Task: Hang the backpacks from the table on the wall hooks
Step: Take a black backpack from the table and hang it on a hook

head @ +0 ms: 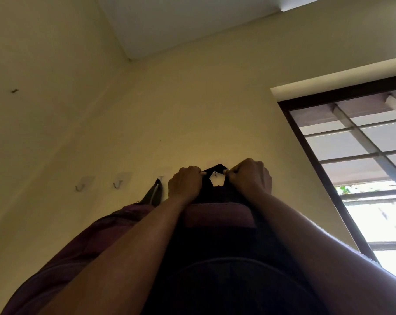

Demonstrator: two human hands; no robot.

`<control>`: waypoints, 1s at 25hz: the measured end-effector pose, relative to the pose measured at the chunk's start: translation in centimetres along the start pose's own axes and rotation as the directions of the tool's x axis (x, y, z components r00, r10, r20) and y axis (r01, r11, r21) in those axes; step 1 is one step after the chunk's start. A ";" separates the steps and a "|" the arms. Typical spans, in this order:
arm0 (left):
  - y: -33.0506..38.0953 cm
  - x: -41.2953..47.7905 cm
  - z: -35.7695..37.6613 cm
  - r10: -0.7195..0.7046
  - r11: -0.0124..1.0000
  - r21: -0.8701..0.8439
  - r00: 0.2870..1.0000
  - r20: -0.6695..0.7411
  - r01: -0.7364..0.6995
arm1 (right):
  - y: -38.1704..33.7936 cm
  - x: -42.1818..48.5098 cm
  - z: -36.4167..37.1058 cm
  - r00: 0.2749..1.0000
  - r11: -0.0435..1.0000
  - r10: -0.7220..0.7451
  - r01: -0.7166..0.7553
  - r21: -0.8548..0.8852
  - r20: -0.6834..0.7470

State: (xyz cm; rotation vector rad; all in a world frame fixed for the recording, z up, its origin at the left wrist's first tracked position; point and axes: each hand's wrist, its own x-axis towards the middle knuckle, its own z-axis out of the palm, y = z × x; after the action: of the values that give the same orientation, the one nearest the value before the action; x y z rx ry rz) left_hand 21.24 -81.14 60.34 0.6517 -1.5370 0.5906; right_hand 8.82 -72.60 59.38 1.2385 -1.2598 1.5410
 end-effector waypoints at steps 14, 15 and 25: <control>0.4 -1.9 -4.6 -0.161 0.863 -0.372 0.884 0.438 0.341 | -0.5 -3.0 -1.2 0.968 0.989 0.120 -0.135 0.057 0.220; 0.5 -2.4 -5.7 -0.164 0.826 -0.410 0.860 0.484 0.388 | -0.5 -3.5 -1.9 0.962 0.987 0.115 -0.139 0.081 0.249; 1.5 -10.1 -11.9 -0.115 0.653 -0.602 0.846 0.521 0.460 | -4.6 -12.4 -7.9 0.911 0.893 0.216 -0.330 0.306 0.351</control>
State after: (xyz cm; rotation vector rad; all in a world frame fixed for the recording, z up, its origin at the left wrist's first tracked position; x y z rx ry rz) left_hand 28.96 -71.12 51.04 0.4150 -1.8561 -0.4663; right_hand 14.31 -63.79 48.06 1.6423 -1.4448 1.9032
